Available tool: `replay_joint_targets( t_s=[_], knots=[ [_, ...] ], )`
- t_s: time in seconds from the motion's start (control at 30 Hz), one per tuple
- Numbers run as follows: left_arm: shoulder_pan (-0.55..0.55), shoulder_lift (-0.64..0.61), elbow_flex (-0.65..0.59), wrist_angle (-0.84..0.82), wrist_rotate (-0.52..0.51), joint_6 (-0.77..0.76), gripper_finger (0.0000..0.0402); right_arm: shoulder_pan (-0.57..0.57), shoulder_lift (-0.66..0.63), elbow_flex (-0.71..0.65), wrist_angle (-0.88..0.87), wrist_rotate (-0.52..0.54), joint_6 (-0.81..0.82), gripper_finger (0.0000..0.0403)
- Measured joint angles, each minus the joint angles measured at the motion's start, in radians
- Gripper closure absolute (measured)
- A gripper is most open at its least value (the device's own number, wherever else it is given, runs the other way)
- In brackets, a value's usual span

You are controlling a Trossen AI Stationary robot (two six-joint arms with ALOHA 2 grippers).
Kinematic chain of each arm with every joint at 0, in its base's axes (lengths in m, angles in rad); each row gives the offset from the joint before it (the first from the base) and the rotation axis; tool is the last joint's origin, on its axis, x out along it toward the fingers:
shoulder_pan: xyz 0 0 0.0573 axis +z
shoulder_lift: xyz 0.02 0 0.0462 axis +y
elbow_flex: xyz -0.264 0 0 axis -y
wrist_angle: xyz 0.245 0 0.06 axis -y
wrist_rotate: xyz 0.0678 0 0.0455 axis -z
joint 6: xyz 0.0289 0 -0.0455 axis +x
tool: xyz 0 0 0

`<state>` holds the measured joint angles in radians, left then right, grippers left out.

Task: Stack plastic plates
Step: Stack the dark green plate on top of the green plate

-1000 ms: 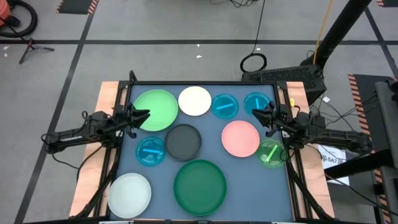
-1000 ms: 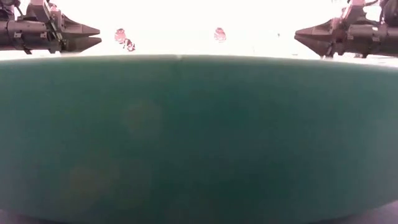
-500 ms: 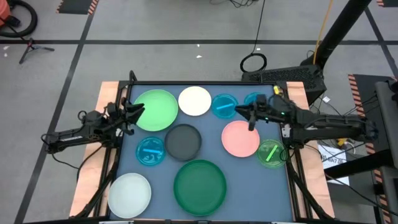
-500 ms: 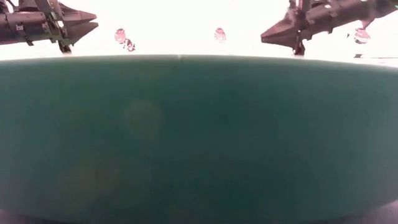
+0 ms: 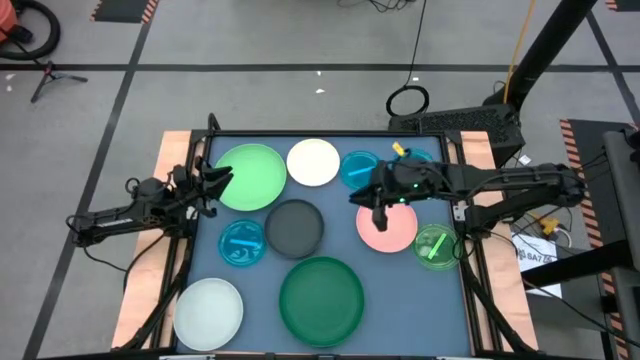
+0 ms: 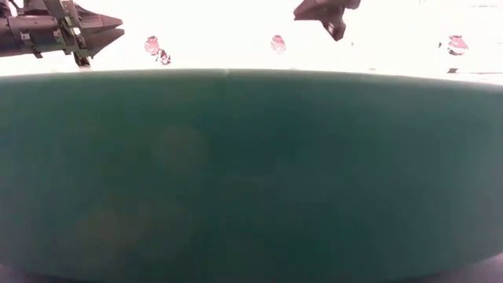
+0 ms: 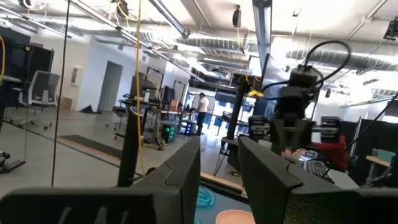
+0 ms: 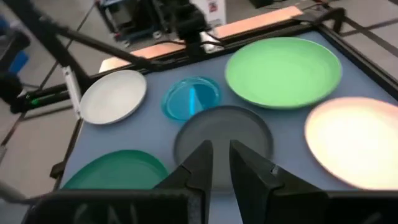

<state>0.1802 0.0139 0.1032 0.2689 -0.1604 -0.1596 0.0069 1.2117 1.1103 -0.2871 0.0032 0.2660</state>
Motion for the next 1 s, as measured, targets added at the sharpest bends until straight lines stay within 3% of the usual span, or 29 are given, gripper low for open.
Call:
replay_joint_targets(
  t_s=[0.23,0.6,0.83,1.0],
  knots=[
    [0.0,0.0,0.001,0.084,0.0,-0.015,0.0286,0.082,0.154,0.183,-0.066,0.003,-0.08,0.0353],
    [0.0,0.0,0.002,0.071,0.018,-0.141,0.0286,0.165,0.363,0.406,-0.166,0.057,-0.202,0.0353],
    [0.0,0.0,0.002,0.035,0.054,-0.163,0.0286,0.165,0.441,0.44,-0.27,0.061,-0.188,0.0351],
    [0.0,0.0,0.002,0.031,0.054,-0.157,0.0286,0.165,0.486,0.44,-0.37,0.103,-0.161,0.0315]
  ],
)
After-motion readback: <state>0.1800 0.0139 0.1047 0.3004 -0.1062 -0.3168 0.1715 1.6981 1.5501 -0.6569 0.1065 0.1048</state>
